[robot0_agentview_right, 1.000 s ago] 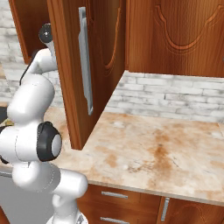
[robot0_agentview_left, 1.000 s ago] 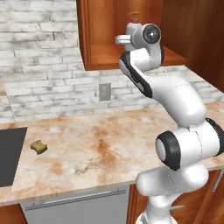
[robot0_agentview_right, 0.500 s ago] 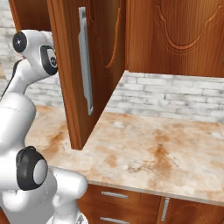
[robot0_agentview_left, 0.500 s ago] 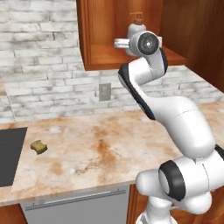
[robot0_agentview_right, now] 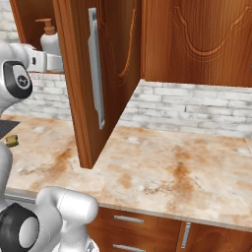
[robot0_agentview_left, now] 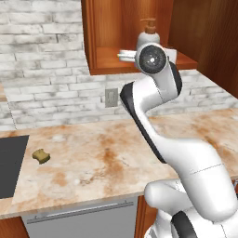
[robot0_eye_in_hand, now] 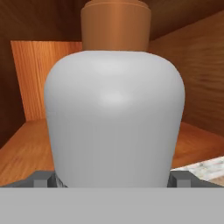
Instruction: Locate and retrieve the soap dispenser and sponge from the cabinet. Place them next to the sink.
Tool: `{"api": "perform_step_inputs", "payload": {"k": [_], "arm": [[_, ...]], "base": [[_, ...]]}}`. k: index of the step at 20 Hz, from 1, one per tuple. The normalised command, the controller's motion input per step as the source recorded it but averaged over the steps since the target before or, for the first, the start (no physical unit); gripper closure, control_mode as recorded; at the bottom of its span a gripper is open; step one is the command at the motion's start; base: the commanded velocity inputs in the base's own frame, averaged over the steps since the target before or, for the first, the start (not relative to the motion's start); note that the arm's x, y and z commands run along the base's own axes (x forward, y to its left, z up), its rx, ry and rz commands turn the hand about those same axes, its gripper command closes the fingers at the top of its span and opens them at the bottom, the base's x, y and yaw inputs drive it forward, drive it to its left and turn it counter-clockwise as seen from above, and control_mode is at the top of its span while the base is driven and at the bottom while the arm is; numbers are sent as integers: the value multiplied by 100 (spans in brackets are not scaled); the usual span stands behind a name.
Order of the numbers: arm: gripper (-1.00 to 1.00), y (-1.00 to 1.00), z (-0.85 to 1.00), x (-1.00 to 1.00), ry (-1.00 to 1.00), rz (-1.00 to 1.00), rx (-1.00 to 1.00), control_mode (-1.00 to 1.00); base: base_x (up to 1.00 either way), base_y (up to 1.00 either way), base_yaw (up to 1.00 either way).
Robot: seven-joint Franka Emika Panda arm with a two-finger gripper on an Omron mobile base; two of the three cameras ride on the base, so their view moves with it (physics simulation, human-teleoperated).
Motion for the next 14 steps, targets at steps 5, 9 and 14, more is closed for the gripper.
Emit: {"api": "perform_step_inputs", "payload": {"k": [5, 9, 14], "arm": [[100, 23, -21, -92, 1, -11, -2, -100], [100, 21, -46, -90, 2, -5, -3, -100], [100, 19, -59, -97, 1, 1, -6, -100]], "base": [[0, 0, 0], [0, 0, 0], [0, 0, 0]]}}
